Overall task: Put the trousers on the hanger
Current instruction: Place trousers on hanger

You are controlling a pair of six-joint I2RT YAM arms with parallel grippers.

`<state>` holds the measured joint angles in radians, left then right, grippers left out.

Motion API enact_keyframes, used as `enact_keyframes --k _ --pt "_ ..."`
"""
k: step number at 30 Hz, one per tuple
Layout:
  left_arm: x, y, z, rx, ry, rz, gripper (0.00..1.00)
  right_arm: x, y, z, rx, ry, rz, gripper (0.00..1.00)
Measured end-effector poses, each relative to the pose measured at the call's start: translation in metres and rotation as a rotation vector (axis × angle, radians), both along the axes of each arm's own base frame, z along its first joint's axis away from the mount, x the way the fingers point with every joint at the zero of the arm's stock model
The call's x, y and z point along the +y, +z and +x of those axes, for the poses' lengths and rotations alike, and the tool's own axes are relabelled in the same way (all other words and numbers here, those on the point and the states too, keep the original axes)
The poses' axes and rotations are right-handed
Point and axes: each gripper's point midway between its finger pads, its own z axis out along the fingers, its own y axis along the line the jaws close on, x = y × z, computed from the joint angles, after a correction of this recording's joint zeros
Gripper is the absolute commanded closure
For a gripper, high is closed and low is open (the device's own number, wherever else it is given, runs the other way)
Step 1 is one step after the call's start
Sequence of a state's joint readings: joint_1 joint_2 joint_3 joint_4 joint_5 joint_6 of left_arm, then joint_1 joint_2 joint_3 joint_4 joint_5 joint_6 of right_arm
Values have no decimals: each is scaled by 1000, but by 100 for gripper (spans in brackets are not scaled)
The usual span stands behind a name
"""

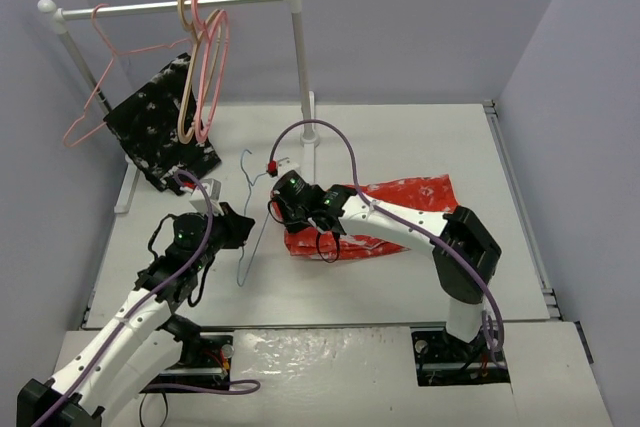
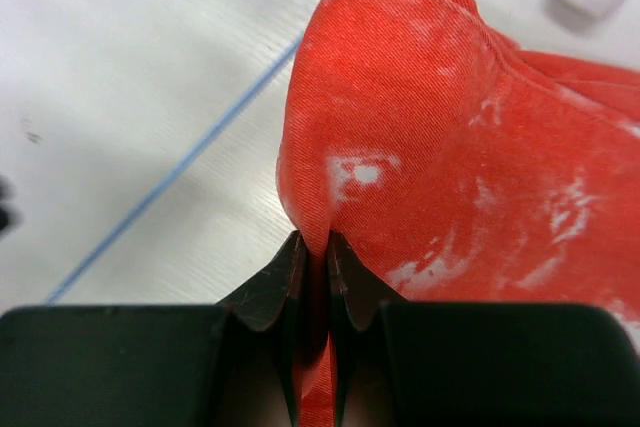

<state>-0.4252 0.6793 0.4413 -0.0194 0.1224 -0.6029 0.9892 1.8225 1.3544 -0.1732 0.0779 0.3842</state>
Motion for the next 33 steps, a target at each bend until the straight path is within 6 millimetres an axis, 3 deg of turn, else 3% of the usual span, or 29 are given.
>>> enact_keyframes --k 4,6,11,22,25,29,31,33 --pt "-3 -1 5 -8 -4 -7 100 11 30 6 -41 13 61 100" --pt "-5 -1 6 -9 -11 -11 100 14 35 6 -46 19 76 100" --pt "-17 1 8 -24 -49 -37 100 18 38 8 -40 28 100 100" --pt "-29 -4 6 -33 -57 -129 100 42 44 38 -38 -14 342 96" --pt "-32 -5 7 -34 -56 -147 100 49 36 41 -26 -18 394 81" --pt "-32 -12 6 -21 -45 -156 100 61 22 41 1 -7 437 41" --pt "-29 -16 7 -12 -28 -153 100 61 17 42 10 -6 439 34" --pt "-28 -17 7 -9 -19 -152 100 57 16 44 12 -10 439 34"
